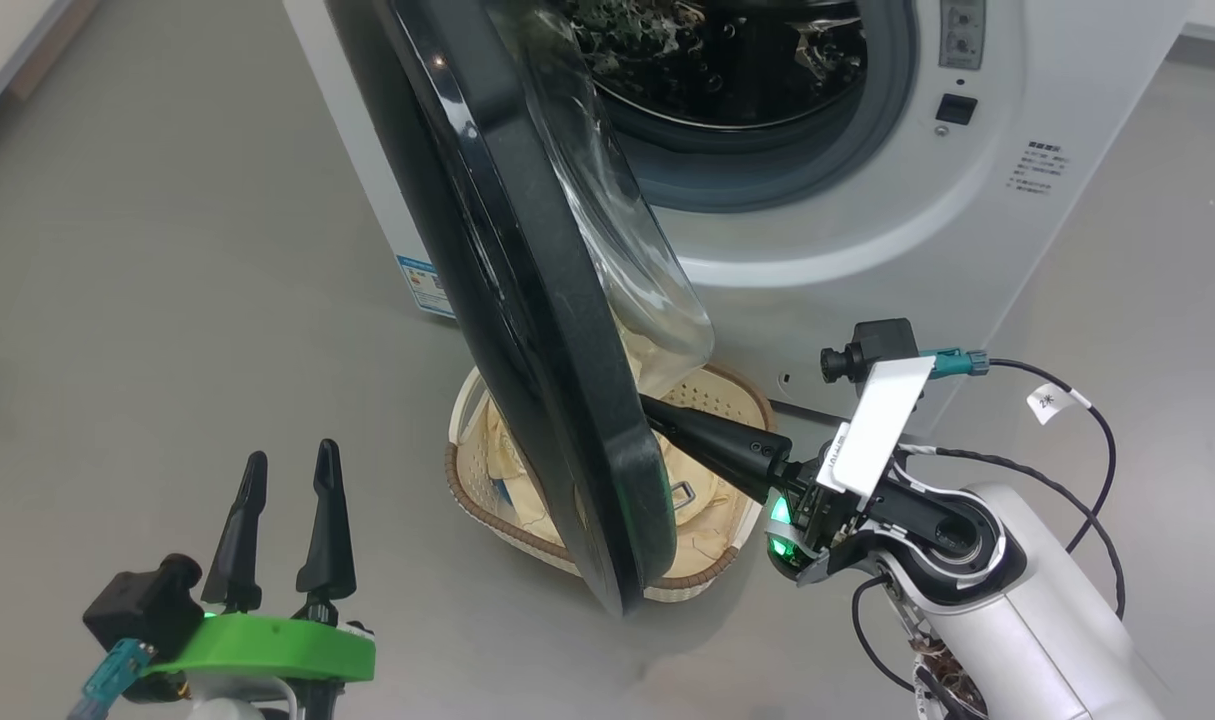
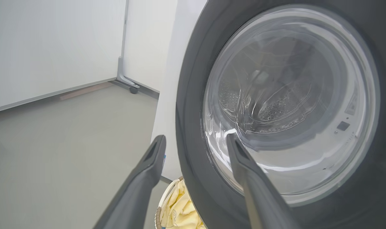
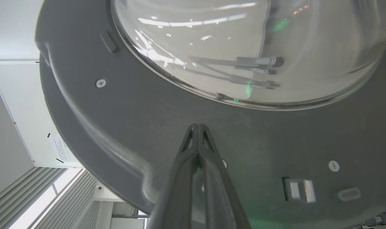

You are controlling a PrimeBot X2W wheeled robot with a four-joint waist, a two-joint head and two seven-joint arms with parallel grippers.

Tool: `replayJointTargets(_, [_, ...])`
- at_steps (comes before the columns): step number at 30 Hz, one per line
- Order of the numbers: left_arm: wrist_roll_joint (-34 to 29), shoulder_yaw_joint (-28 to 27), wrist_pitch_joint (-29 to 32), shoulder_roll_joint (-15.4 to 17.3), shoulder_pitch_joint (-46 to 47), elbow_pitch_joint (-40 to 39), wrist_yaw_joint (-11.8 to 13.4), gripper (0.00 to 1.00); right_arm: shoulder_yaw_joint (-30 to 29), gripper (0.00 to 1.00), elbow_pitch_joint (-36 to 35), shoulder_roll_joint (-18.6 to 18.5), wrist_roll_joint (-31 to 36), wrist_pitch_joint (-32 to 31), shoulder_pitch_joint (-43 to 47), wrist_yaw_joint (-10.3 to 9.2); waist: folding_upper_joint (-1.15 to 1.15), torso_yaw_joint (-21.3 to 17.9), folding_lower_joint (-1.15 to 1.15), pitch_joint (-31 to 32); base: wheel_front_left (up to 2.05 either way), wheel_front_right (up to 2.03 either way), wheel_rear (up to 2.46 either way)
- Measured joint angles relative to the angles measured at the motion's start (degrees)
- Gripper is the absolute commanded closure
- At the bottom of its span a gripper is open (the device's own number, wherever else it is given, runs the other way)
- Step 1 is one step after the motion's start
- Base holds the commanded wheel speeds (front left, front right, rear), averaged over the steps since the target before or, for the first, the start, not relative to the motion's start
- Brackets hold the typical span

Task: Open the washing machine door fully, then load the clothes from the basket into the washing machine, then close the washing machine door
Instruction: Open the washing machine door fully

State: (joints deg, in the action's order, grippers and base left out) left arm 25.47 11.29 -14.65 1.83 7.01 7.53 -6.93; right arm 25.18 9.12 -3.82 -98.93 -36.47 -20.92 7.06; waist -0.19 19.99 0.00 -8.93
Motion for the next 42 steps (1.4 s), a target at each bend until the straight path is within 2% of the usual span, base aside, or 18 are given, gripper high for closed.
replayJointTargets(23, [0.63,0.09,0.0,0.08,-2.71,0.32,0.03,0.0,8.03,1.0,1.54,0.0,-3.15,7.01,1.98,0.01,0.0,7.61,0.0,5.49,0.0,0.0,0.0])
replayJointTargets(31, [0.63,-0.37,-0.01,0.1,-2.97,0.29,0.03,0.0,10.38,1.0,3.09,0.01,-4.56,9.59,1.84,0.0,0.0,9.04,0.0,6.4,0.0,0.0,0.0])
replayJointTargets(37, [0.48,-2.19,0.0,0.11,-3.8,0.02,0.55,0.0,12.04,1.0,3.1,0.15,-5.02,10.69,1.53,0.0,0.0,8.71,0.0,6.79,0.0,0.0,0.0])
replayJointTargets(38, [0.25,-2.56,0.0,0.11,-3.85,-0.02,0.56,0.0,12.14,0.89,3.07,0.15,-4.95,10.95,1.3,0.0,0.0,8.51,0.0,6.86,0.0,0.0,0.0])
replayJointTargets(39, [0.15,-2.97,0.0,0.11,-3.86,-0.1,0.56,0.0,12.15,0.64,3.01,0.15,-4.69,11.18,1.04,0.0,0.0,8.28,0.0,6.92,0.0,0.0,0.0])
replayJointTargets(40, [0.13,-3.43,0.0,0.11,-3.92,-0.19,0.57,0.0,12.15,0.54,2.96,0.15,-4.15,11.31,0.74,0.0,0.0,8.03,0.0,6.97,0.0,0.0,0.0])
replayJointTargets(41, [0.05,-3.86,0.0,0.11,-4.03,-0.26,0.59,0.0,12.13,0.29,2.8,0.15,-3.44,11.39,0.48,0.0,0.0,7.73,0.0,7.03,0.0,0.0,0.0])
replayJointTargets(42, [0.02,-4.21,0.0,0.11,-4.12,-0.32,0.6,0.0,12.04,0.11,2.57,0.19,-2.67,11.71,0.31,0.0,0.0,7.42,0.0,7.1,0.0,0.0,0.0])
